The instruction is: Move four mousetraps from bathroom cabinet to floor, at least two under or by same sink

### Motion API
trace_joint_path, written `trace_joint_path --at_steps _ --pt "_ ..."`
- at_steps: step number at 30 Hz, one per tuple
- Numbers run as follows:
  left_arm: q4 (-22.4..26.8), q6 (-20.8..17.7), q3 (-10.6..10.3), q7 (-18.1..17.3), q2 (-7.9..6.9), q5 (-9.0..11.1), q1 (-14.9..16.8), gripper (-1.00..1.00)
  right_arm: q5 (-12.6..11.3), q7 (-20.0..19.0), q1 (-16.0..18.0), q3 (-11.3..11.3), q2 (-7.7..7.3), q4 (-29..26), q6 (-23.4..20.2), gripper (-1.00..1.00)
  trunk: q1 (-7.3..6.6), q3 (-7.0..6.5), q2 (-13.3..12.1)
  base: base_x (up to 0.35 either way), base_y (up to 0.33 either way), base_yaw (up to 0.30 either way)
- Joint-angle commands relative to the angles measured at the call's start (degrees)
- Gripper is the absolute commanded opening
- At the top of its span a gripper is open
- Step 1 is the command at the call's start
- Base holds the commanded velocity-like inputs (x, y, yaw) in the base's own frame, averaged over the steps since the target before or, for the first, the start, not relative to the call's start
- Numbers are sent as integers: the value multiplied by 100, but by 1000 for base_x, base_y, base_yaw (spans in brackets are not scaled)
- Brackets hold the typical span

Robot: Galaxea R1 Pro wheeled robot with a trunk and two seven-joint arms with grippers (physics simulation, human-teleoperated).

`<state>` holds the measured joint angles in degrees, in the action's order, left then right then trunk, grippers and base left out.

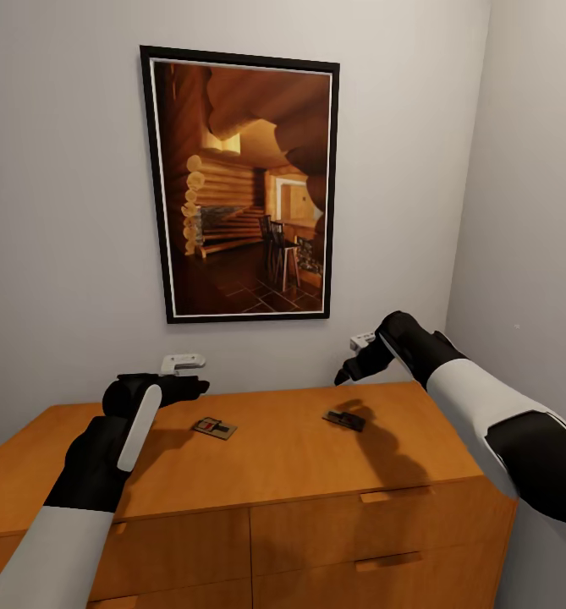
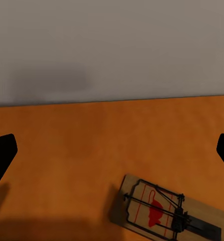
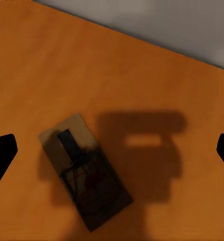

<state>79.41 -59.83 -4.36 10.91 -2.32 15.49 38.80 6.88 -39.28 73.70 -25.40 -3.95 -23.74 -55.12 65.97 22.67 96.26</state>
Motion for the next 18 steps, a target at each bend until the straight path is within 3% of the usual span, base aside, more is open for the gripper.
trace_joint_path --at_steps 1,7,18 --pt "5 -17 -12 60 -5 60 5 100 60 -56 4 -17 -4 -10 -5 100 0 8 4 0 0 0" --pt "5 -17 -12 60 -5 60 5 100 56 28 4 -10 8 41 91 100 0 8 4 0 0 0" --pt "5 -17 -12 60 -5 67 5 100 44 581 4 424 189 636 709 100 0 8 4 0 0 0"
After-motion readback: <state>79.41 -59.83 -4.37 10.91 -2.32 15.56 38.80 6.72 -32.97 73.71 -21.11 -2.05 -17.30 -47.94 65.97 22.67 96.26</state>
